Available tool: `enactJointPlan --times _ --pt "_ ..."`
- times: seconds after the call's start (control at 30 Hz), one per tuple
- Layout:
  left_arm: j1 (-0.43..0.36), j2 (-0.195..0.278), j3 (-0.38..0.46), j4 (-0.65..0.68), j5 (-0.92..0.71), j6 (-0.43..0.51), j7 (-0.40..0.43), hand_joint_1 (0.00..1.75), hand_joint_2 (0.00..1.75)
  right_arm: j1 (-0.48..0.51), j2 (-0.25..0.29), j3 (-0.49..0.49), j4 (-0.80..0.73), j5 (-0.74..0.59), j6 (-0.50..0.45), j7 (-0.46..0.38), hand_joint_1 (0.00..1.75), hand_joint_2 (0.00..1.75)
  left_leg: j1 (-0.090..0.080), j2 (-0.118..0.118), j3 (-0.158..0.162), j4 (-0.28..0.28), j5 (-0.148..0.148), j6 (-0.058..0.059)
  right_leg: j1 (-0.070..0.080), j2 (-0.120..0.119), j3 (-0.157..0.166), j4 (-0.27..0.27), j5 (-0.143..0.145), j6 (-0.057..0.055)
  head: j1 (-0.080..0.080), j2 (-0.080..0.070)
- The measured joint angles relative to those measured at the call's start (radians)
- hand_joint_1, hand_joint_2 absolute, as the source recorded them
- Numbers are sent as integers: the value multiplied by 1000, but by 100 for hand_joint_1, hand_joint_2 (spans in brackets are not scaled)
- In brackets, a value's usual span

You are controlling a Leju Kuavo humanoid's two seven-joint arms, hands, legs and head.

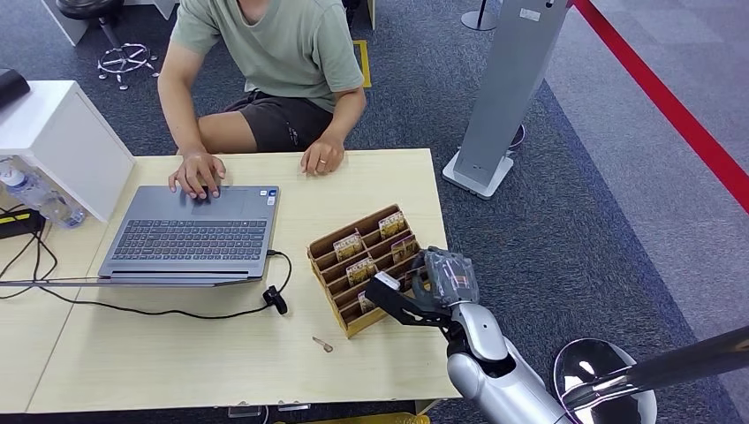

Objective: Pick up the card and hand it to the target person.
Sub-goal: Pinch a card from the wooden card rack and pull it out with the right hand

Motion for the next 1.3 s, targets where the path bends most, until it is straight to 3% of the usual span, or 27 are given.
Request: enactJointPlan --times 0.27,0.9,1.3 --pt "0 0 0 0 0 1 0 0 175 0 0 0 4 0 -1 -1 152 175 0 0 0 0 0 0 0 0 0 0 0 0 0 0" --pt "0 0 0 0 -1 -4 -10 0 175 1 2 0 -1 -23 -15 -18 148 175 0 0 1 0 0 0 0 0 0 0 0 0 0 0" --pt "0 0 0 0 -8 -7 -14 0 175 -24 14 11 -143 -87 -6 -85 148 175 0 0 0 0 0 0 0 0 0 0 0 0 0 0"
